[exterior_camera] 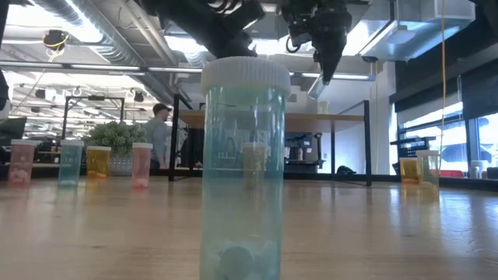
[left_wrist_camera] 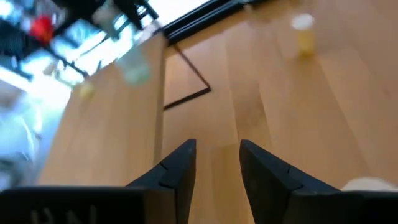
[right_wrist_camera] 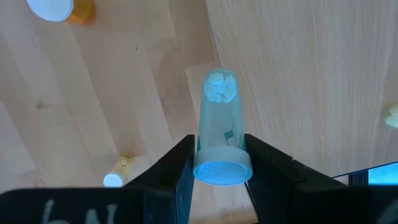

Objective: Pick and place medicine bottles onto shelf by color
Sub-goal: Put the top right blue medicine bottle on the shelf

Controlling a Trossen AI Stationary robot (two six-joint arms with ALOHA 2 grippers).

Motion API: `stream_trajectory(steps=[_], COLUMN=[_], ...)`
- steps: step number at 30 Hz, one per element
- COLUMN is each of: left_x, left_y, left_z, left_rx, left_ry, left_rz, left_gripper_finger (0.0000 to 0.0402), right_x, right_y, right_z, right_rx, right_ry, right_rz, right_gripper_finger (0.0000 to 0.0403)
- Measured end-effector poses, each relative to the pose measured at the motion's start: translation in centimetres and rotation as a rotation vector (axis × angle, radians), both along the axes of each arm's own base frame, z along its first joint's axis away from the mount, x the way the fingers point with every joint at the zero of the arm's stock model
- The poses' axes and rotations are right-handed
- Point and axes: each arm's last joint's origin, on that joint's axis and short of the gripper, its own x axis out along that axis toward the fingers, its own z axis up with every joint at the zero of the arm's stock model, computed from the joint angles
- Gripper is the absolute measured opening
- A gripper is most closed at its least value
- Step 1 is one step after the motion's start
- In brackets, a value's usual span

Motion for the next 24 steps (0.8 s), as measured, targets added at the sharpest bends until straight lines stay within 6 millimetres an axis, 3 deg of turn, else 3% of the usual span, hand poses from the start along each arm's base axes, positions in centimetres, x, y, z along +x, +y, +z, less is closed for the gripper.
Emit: stream_trajectory(steps=[4,16,24], left_x=[0.01,-0.11,-0.07], left_y=[-0.51,-0.19,-0.14], left_z=[0.03,0.01,0.10], left_rx=[0.105,0.170,0.173], left_ry=[0.034,0.063,0.052], left_rz=[0.007,0.058,0.070], left_gripper_finger=[0.0137,0.0217,0.0226], right_x=[0.08,0.11,0.13], right_y=[-0.03,-0.05,-0.05], right_z=[0.01,0.02,0.02], right_rx=[-0.003,-0.005,-0.005], right_ry=[-0.008,-0.012,-0.013], right_rz=[0.000,0.000,0.000], right_gripper_finger=[0.0131,0.0131,0.0131])
